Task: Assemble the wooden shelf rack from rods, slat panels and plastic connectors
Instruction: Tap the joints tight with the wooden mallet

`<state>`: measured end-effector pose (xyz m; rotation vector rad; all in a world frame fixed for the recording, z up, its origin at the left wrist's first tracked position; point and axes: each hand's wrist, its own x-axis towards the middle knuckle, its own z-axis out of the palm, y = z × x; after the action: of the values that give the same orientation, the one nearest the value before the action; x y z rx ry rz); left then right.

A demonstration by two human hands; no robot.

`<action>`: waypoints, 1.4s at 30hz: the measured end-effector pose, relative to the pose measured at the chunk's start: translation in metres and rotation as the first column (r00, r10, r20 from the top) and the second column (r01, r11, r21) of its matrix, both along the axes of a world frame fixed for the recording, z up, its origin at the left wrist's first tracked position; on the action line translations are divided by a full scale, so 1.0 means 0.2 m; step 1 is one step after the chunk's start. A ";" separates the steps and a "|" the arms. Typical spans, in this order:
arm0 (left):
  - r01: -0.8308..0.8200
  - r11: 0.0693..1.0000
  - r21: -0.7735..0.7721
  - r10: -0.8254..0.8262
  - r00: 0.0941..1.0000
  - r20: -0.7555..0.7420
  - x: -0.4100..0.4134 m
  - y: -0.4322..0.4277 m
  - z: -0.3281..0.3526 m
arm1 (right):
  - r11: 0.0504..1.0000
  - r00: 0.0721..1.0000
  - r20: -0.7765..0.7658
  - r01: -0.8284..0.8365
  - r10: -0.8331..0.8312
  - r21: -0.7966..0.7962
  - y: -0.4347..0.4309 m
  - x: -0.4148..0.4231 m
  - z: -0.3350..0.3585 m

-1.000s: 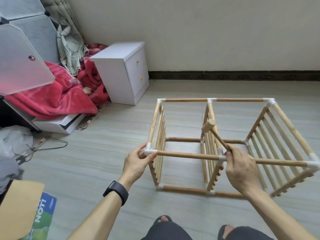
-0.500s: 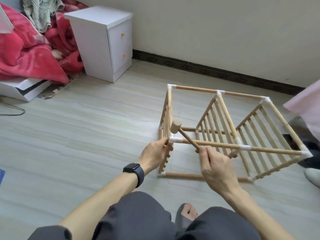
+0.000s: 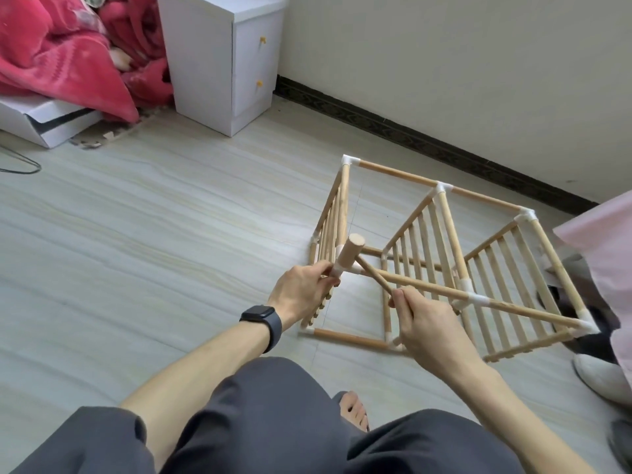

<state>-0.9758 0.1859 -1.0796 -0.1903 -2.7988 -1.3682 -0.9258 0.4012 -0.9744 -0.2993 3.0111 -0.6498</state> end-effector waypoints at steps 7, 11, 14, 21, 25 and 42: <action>-0.005 1.000 0.029 0.006 1.000 -0.027 0.00 0.00 -0.02 | 0.956 0.962 -0.274 -0.092 0.013 -0.280 0.00 -0.06 0.15; -0.013 0.999 0.040 0.014 0.999 -0.031 0.00 0.00 -0.02 | 0.965 0.934 -0.358 -0.101 0.009 -0.240 -0.05 0.03 0.03; -0.010 0.999 0.038 0.011 1.000 -0.030 0.00 0.00 -0.02 | 0.997 0.996 -0.077 -0.042 0.037 -0.065 -0.02 0.03 -0.03; -0.013 1.000 0.014 0.013 0.999 -0.044 -0.01 0.00 -0.04 | 0.999 0.998 -0.047 -0.052 0.052 -0.008 0.00 -0.01 0.00; -0.015 1.000 0.009 0.016 0.999 -0.050 -0.01 0.00 -0.03 | 0.971 0.939 -0.344 -0.074 -0.009 -0.226 0.02 -0.02 0.00; 0.054 0.829 -0.557 -0.168 0.974 -0.155 -0.40 -0.15 0.28 | 0.816 0.883 -0.090 0.381 -0.460 -0.436 0.03 -0.15 -0.21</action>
<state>-1.0567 0.1568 -1.0238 -0.4753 -2.9557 -0.4690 -0.9562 0.4071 -1.0164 0.3420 3.1136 -1.3683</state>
